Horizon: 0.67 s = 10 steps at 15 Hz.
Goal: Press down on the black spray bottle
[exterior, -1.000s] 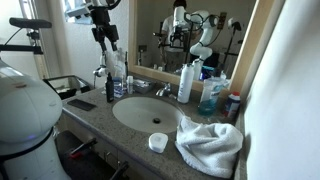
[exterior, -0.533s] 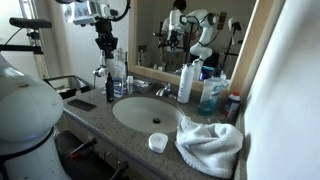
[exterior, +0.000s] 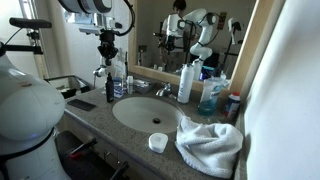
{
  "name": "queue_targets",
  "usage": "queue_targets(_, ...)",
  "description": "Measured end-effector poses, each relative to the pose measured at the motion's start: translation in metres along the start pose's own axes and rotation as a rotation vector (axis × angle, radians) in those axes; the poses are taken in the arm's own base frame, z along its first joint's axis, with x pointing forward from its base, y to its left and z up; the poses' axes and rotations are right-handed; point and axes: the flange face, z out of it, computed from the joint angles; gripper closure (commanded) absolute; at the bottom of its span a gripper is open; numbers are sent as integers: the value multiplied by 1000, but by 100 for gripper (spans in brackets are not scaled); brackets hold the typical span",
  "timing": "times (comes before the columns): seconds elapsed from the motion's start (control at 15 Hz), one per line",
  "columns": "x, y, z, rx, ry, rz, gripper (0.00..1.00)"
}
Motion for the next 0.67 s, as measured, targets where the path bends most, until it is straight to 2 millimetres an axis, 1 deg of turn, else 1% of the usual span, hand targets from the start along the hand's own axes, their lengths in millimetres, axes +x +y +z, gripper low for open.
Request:
queue_targets(0.27,1,-7,12,53,-46,0,95)
queue_targets(0.67,-2,-13,20,51,-64,-12,94)
